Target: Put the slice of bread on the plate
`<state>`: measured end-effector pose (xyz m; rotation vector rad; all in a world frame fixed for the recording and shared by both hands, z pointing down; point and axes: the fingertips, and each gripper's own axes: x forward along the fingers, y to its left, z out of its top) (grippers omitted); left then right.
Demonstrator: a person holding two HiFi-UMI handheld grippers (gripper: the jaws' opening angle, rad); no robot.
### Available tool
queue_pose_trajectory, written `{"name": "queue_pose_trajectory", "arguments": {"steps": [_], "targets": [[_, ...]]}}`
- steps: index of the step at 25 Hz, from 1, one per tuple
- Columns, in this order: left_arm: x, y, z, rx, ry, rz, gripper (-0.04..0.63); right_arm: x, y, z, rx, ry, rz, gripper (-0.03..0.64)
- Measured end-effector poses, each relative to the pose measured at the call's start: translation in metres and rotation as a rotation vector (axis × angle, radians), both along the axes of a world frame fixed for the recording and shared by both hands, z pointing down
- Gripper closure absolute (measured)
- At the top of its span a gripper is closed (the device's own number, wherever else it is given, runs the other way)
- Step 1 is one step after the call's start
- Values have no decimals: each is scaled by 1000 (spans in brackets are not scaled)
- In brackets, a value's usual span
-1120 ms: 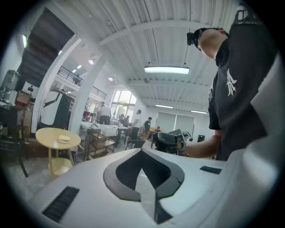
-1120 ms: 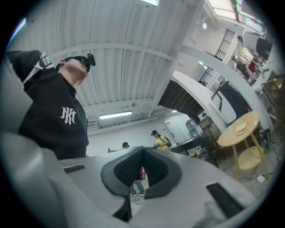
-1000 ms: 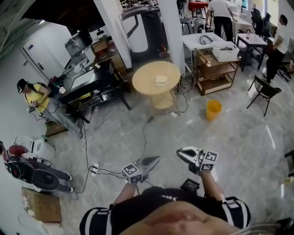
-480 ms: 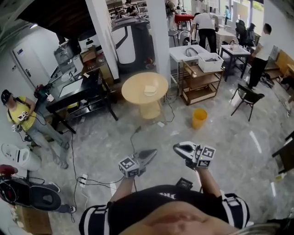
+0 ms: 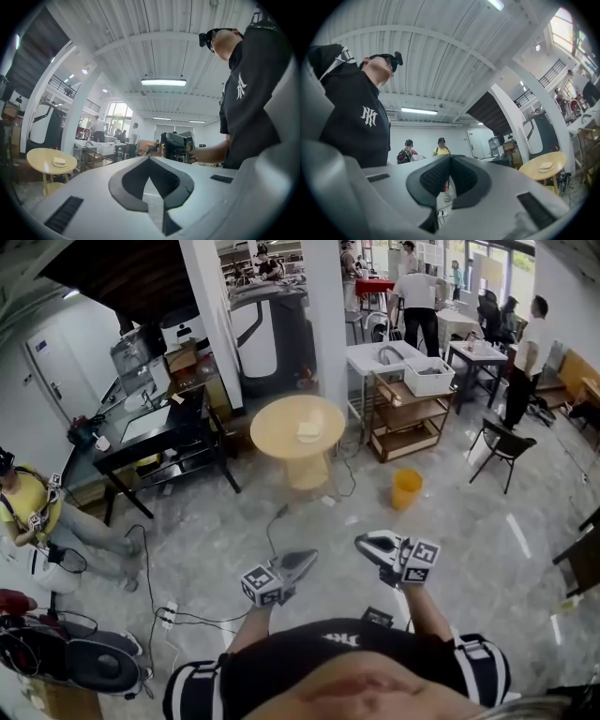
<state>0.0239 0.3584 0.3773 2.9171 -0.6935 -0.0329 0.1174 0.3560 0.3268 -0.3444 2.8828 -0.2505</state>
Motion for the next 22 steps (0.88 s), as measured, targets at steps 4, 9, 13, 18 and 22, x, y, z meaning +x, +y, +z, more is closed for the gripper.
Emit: {"name": "queue_pose_trajectory", "arguments": {"steps": [4, 9, 13, 18, 22], "targets": [[-5, 4, -2, -3, 13, 2, 589, -8, 3, -2, 7, 1, -12, 618], [-15, 8, 6, -8, 1, -13, 589, -15, 6, 0, 15, 10, -25, 618], [-21, 7, 2, 10, -12, -36, 589, -18, 6, -4, 21, 10, -36, 618], [-27, 11, -4, 1, 6, -53, 589, -22, 8, -9, 22, 7, -51, 618], [-30, 21, -1, -21, 12, -62, 589, -21, 10, -10, 7, 4, -50, 618]]}}
